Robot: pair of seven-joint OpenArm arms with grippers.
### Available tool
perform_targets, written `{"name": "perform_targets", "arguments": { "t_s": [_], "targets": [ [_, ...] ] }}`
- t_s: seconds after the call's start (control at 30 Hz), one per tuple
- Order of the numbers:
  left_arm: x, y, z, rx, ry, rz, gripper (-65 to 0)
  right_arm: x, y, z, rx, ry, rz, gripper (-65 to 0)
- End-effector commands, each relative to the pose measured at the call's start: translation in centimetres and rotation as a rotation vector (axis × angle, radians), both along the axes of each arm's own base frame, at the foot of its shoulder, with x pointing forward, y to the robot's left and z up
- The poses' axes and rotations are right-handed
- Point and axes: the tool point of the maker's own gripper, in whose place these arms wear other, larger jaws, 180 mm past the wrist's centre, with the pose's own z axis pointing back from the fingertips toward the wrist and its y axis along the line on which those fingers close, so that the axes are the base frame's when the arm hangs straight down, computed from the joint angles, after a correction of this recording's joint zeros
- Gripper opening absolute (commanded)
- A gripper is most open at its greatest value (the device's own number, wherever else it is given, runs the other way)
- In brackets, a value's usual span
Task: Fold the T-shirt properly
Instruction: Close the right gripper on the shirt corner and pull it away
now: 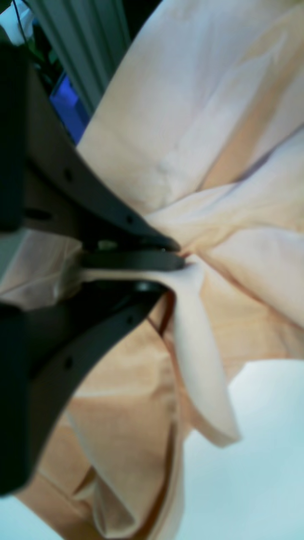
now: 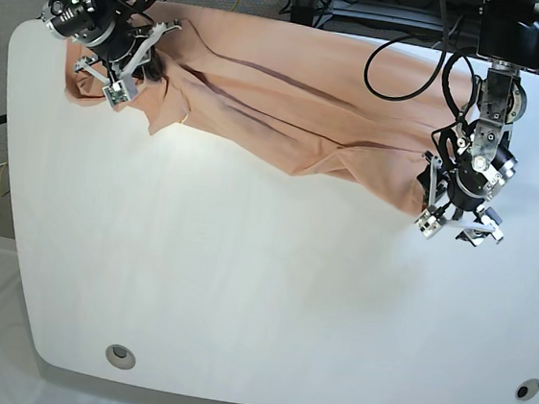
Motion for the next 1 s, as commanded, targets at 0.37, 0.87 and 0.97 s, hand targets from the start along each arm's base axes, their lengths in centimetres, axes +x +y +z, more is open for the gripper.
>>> {"name": "perform_targets", "arguments": {
  "t_s": [0.37, 0.87, 0.97],
  "targets": [
    [1.1, 0.3, 1.6, 0.006, -0.053, -0.001, -23.6, 0.3, -0.2, 0.6, -0.005, -0.025, 0.001, -65.0],
    [1.0, 0.4, 1.5, 0.007, -0.051, 0.003, -23.6, -0.6, -1.8, -0.4, -0.085, 0.049, -0.054, -59.0],
    [1.1, 0.4, 1.6, 0.007, -0.054, 0.002, -23.6, -0.6, -1.9, -0.4, -0.087, 0.049, -0.054, -47.7]
  ]
}}
